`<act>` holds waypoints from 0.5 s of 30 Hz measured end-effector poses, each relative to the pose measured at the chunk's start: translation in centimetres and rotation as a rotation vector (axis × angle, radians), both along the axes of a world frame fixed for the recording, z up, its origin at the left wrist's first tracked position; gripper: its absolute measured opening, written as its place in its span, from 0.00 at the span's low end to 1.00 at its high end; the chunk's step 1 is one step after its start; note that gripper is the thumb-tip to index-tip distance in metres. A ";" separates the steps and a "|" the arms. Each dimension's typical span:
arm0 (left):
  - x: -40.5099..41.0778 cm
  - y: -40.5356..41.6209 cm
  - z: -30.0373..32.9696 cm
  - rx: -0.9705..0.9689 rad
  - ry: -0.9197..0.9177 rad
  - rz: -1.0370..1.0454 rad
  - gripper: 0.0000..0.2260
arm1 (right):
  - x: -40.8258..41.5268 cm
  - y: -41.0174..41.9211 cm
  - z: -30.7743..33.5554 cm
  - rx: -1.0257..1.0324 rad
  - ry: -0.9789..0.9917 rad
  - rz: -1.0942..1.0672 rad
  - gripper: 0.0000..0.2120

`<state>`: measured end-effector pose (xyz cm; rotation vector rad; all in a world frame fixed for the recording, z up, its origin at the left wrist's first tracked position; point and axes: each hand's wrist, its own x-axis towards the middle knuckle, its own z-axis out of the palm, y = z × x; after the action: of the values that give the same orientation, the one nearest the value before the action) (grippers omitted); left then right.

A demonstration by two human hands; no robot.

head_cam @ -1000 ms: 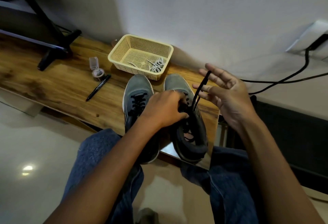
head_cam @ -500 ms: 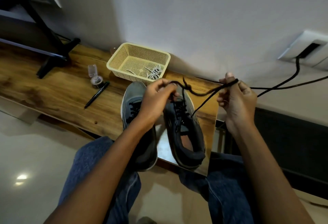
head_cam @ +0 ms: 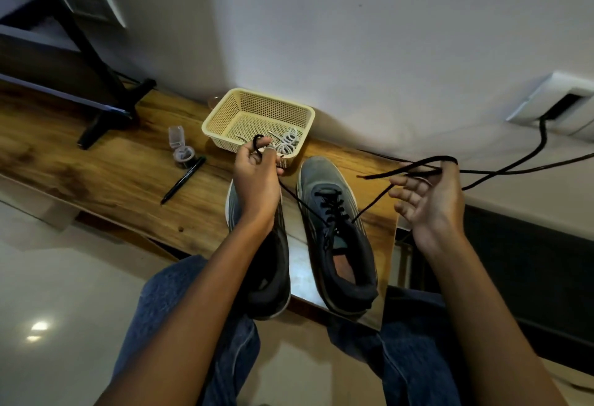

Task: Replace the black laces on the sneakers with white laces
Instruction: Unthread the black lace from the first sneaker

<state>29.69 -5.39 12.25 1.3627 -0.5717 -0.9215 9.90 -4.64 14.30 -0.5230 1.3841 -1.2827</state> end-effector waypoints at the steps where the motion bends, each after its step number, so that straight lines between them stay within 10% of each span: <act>1: 0.2 0.0 -0.1 0.009 -0.086 -0.004 0.07 | -0.1 0.0 -0.1 0.011 -0.018 -0.001 0.22; 7: 0.7 0.7 -0.7 0.421 -1.065 -0.267 0.17 | 0.3 0.1 0.1 -0.018 0.037 0.075 0.17; 15: 0.1 1.3 -0.8 0.452 -1.337 -0.298 0.25 | 0.4 0.2 -0.6 0.076 0.310 0.278 0.30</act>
<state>29.77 -4.13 11.42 2.2859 -1.6673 -0.2232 10.27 -4.42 13.71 -0.8576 1.5441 -0.9476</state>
